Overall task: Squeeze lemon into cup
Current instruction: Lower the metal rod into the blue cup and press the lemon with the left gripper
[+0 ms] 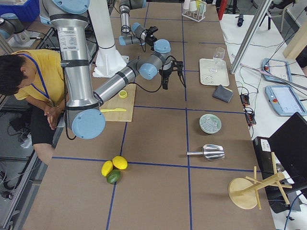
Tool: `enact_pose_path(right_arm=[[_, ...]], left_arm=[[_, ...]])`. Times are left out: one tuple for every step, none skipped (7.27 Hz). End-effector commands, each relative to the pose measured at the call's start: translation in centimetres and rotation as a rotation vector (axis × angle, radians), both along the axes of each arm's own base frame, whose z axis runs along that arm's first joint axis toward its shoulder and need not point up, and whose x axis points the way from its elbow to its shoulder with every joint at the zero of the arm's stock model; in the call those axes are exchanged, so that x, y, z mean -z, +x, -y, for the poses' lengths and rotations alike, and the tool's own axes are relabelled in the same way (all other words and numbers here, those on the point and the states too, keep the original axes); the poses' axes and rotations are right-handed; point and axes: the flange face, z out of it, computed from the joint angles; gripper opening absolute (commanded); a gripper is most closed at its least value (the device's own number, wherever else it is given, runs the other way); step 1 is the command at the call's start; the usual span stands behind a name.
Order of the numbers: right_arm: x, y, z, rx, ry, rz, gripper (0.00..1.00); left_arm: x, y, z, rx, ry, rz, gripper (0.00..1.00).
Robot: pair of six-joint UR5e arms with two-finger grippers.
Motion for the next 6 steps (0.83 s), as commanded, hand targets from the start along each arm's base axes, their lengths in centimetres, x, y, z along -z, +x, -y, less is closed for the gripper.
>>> enact_pose_path(right_arm=[[0.1,0.2,0.1,-0.004,0.001,0.001,1.00],[0.0,0.4,0.2,-0.008,0.000,0.000,1.00],[0.1,0.5,0.3,-0.011,0.001,0.001,1.00],[0.1,0.6,0.3,-0.012,0.002,0.003,1.00],[0.0,0.6,0.4,-0.010,-0.002,0.004,1.00],[-0.1,0.8,0.6,-0.014,-0.005,0.002,1.00]], left_arm=[[0.5,-0.4,0.0,0.000,0.003,-0.012,0.00],[1.8,-1.6,-0.3,0.000,0.011,-0.048,0.00],[4.1,-3.4,-0.5,0.002,0.023,-0.101,0.00],[6.2,-5.7,-0.9,0.018,0.063,-0.120,0.00],[9.2,-8.5,-1.3,0.050,0.123,-0.114,0.00],[10.8,-11.0,-0.4,0.074,0.127,-0.126,0.00]])
